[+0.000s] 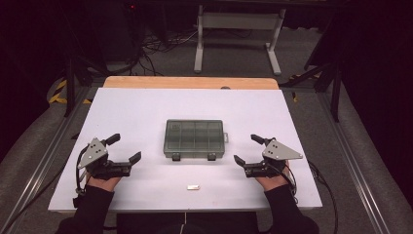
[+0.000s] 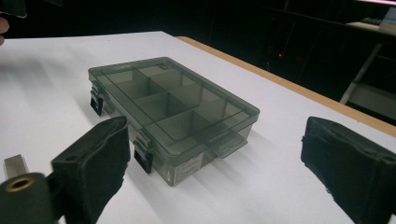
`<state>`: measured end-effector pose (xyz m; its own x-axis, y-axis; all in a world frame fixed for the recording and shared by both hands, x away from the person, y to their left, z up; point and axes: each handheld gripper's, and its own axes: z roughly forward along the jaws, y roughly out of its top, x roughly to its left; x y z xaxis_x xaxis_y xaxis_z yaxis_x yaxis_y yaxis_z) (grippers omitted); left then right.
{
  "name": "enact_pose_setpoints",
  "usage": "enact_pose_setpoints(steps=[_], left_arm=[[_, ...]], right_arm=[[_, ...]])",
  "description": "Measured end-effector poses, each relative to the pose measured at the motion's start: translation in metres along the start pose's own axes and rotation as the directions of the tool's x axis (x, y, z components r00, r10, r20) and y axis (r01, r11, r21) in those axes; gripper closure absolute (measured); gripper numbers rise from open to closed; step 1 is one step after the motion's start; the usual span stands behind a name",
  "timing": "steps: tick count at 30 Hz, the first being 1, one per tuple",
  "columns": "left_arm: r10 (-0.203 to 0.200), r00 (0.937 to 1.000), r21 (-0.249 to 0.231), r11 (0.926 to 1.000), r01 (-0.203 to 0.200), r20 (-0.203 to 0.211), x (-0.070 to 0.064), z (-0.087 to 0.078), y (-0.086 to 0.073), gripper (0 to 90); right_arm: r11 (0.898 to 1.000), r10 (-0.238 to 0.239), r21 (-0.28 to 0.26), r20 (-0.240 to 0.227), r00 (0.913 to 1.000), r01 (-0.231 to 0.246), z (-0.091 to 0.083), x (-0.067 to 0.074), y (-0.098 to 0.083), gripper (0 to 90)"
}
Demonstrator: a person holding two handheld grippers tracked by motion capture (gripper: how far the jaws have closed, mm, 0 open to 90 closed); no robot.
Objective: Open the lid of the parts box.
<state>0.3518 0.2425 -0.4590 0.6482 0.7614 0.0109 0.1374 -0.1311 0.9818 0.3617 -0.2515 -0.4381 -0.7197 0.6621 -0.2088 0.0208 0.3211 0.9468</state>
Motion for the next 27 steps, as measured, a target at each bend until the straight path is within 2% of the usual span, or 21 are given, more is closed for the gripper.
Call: enact_pose_setpoints(steps=[4, 5, 7, 11, 14, 18, 19, 21, 25, 26, 27], left_arm=[[-0.009, 0.9988, 0.031, 0.9995, 0.007, 0.049, 0.000, 0.005, 0.004, 0.5], [-0.010, 0.9970, 0.031, 0.9995, 0.007, 0.077, 0.000, 0.007, 0.005, 0.4], [-0.010, 0.9956, 0.034, 0.9994, 0.007, 0.093, -0.001, 0.010, 0.007, 0.4], [0.034, 0.9912, 0.077, 0.9960, -0.044, 0.128, -0.005, 0.022, 0.014, 4.2], [0.032, 0.9891, 0.081, 0.9957, -0.044, 0.144, -0.007, 0.027, 0.016, 4.7], [0.039, 0.9799, 0.094, 0.9938, -0.058, 0.195, -0.010, 0.039, 0.021, 6.5], [0.038, 0.9785, 0.095, 0.9937, -0.058, 0.203, -0.011, 0.041, 0.022, 8.3], [0.038, 0.9797, 0.096, 0.9937, -0.058, 0.197, -0.013, 0.044, 0.024, 8.5], [0.022, 0.9785, 0.124, 0.9911, -0.048, 0.205, -0.013, 0.051, 0.025, 8.4], [0.014, 0.9762, 0.134, 0.9900, -0.044, 0.216, -0.012, 0.053, 0.025, 8.4], [0.019, 0.9766, 0.138, 0.9892, -0.050, 0.214, -0.012, 0.055, 0.025, 8.4]], right_arm=[[0.999, 0.020, 0.029, -0.029, 0.9994, -0.019, 0.005, -0.002, 0.003, 13.9], [0.999, 0.020, 0.036, -0.034, 0.9992, -0.019, 0.007, -0.002, 0.004, 14.8], [0.999, 0.022, 0.045, -0.043, 0.9988, -0.020, 0.009, -0.002, 0.006, 16.0], [0.997, 0.033, 0.079, -0.080, 0.9962, -0.026, 0.020, -0.004, 0.010, 18.6], [0.995, 0.037, 0.095, -0.095, 0.9948, -0.027, 0.026, -0.004, 0.012, 18.8], [0.994, 0.037, 0.107, -0.108, 0.9935, -0.026, 0.032, -0.005, 0.015, 18.8], [0.994, 0.038, 0.107, -0.112, 0.9930, -0.026, 0.034, -0.006, 0.016, 18.9], [0.994, 0.036, 0.108, -0.117, 0.9925, -0.023, 0.037, -0.006, 0.018, 19.3], [0.992, 0.044, 0.126, -0.134, 0.9900, -0.027, 0.043, -0.005, 0.019, 19.8], [0.991, 0.046, 0.131, -0.138, 0.9894, -0.028, 0.044, -0.005, 0.019, 19.8], [0.990, 0.052, 0.140, -0.146, 0.9879, -0.031, 0.046, -0.006, 0.019, 19.9]])
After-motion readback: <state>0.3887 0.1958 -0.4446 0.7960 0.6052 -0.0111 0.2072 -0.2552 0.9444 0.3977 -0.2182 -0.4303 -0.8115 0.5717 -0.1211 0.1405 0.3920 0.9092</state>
